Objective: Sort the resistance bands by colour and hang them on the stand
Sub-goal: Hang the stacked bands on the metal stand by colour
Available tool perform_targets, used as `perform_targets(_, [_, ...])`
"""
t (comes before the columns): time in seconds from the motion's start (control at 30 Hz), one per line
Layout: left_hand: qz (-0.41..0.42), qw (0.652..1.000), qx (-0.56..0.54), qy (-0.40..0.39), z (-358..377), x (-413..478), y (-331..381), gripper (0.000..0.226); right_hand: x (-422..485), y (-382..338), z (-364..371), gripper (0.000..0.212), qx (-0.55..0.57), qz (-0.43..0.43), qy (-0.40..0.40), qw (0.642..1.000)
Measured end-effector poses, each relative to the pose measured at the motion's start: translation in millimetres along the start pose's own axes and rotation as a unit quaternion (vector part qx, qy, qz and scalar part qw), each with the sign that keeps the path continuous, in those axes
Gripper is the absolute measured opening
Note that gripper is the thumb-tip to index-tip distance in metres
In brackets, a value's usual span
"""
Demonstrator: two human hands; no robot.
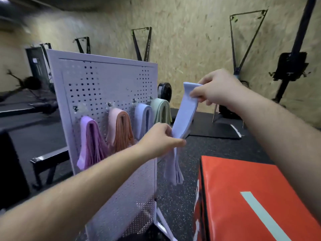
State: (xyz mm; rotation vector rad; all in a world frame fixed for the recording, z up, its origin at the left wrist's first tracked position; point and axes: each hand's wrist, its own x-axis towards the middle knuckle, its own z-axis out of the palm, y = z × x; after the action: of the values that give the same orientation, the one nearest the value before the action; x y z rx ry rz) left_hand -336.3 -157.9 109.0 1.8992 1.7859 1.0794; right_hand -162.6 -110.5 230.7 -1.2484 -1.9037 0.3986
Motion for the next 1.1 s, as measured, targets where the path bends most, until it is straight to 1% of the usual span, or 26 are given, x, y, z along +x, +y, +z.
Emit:
perform_targets(0.1, [-0.021, 0.997, 0.073, 0.006, -42, 24, 5, 0.042, 33, -32, 13, 0.029, 0.025, -0.019, 0.021, 0.999])
perform_targets(0.2, [-0.031, 0.993, 0.116, 0.014, -79, 45, 7, 0.034, 62, -58, 23, 0.028, 0.050, -0.039, 0.019, 0.998])
perform_targets(0.33, [-0.047, 0.994, 0.096, 0.033, -113, 70, 4, 0.027, 88, -78, 27, 0.023, 0.050, -0.041, 0.030, 0.997])
perform_targets(0.43, [-0.050, 0.997, 0.060, 0.010, -131, 85, 6, 0.023, 101, -74, 32, 0.028, 0.075, -0.046, 0.049, 0.995])
perform_targets(0.53, [-0.052, 0.998, 0.037, -0.012, -143, 91, 12, 0.021, 110, -51, 43, 0.026, 0.070, -0.018, 0.018, 0.997])
perform_targets(0.63, [-0.048, 0.999, 0.004, -0.011, -150, 93, 18, 0.016, 104, -21, 58, 0.026, 0.092, 0.042, -0.017, 0.995])
perform_targets(0.7, [-0.043, 0.999, 0.003, -0.014, -151, 94, 20, 0.016, 91, -6, 71, 0.031, 0.150, 0.076, -0.049, 0.985])
perform_targets(0.8, [-0.044, 0.999, 0.018, -0.022, -147, 95, 21, 0.021, 70, 8, 90, 0.024, 0.217, 0.112, -0.102, 0.964])
perform_targets(0.83, [-0.046, 0.998, 0.024, -0.020, -146, 95, 21, 0.021, 64, 10, 95, 0.024, 0.246, 0.122, -0.121, 0.954])
perform_targets(0.9, [-0.049, 0.998, 0.033, -0.013, -144, 96, 22, 0.019, 52, 15, 105, 0.016, 0.330, 0.143, -0.149, 0.921])
perform_targets(0.97, [-0.056, 0.998, 0.036, -0.009, -144, 97, 22, 0.020, 41, 20, 117, 0.008, 0.387, 0.128, -0.182, 0.895])
perform_targets(1.0, [-0.059, 0.998, 0.037, -0.010, -144, 98, 22, 0.020, 37, 23, 124, 0.012, 0.374, 0.111, -0.194, 0.900])
perform_targets(1.03, [-0.062, 0.997, 0.037, -0.011, -144, 99, 22, 0.021, 34, 26, 131, 0.020, 0.346, 0.095, -0.195, 0.913])
perform_targets(1.1, [-0.064, 0.997, 0.042, -0.014, -143, 100, 22, 0.023, 29, 30, 141, 0.037, 0.275, 0.087, -0.150, 0.946])
